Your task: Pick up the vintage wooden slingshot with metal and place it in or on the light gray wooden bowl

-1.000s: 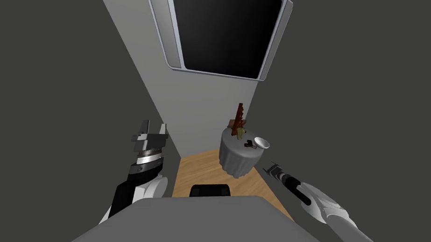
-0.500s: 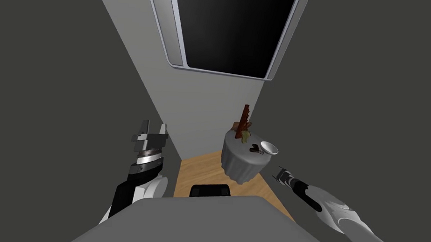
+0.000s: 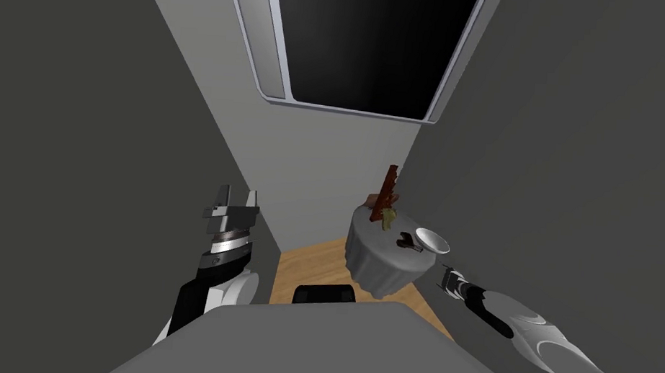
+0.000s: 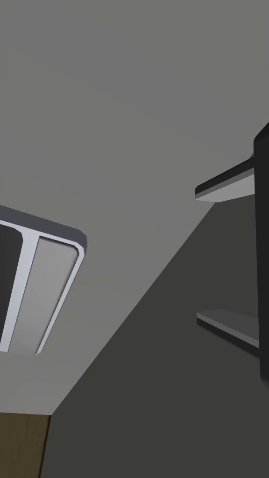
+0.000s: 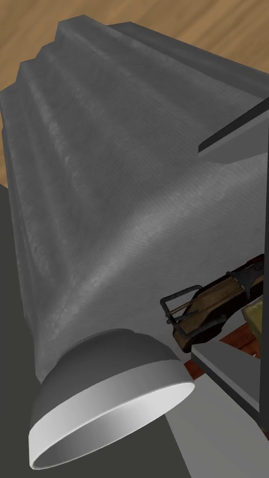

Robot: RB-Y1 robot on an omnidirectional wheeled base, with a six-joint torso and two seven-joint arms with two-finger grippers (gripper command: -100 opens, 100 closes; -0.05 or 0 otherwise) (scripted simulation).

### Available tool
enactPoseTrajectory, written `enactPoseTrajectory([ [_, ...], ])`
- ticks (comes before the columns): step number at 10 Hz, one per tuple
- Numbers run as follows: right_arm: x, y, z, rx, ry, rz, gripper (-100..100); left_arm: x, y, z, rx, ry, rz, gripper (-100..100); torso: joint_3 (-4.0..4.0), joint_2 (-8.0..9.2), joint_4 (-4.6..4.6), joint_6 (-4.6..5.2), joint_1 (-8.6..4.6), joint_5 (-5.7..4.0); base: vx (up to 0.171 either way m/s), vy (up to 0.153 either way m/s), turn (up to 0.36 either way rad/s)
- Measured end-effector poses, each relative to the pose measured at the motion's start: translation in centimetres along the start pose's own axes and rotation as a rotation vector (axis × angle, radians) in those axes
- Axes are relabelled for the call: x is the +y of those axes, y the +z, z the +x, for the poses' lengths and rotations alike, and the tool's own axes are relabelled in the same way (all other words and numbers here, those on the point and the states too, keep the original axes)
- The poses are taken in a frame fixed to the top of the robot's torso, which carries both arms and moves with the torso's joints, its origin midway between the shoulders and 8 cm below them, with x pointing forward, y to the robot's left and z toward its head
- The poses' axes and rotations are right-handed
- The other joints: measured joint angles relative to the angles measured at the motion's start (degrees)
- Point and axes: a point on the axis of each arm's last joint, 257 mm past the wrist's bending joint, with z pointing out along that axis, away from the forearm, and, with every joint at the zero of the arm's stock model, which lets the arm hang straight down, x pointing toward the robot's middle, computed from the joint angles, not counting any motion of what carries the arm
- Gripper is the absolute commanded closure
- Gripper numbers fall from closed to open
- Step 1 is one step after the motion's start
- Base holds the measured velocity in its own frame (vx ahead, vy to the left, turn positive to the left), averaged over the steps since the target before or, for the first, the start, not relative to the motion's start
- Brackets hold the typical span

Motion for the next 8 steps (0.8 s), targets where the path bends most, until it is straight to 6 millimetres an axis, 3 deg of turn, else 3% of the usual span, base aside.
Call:
enactPoseTrajectory([
  [2, -0.2, -0.1, 1.0, 0.025, -0.021, -0.001, -100, 0.0, 0.0, 0.0, 0.0, 0.0, 0.0, 0, 0.29, 0.55, 0.1, 0.06, -0.17, -0.03, 0.063, -0.001, 0.019],
  [7, 0.8, -0.7, 5.0, 0.119, -0.157, -0.042, -100, 0.0, 0.0, 0.0, 0.0, 0.0, 0.0, 0, 0.1, 0.2, 0.03, 0.03, -0.32, -0.07, 0.199, -0.005, 0.082],
  [8, 1.1, -0.8, 5.4, 0.132, -0.177, -0.049, -100, 0.0, 0.0, 0.0, 0.0, 0.0, 0.0, 0, 0.08, 0.14, 0.03, 0.01, -0.33, -0.08, 0.096, -0.014, 0.027],
])
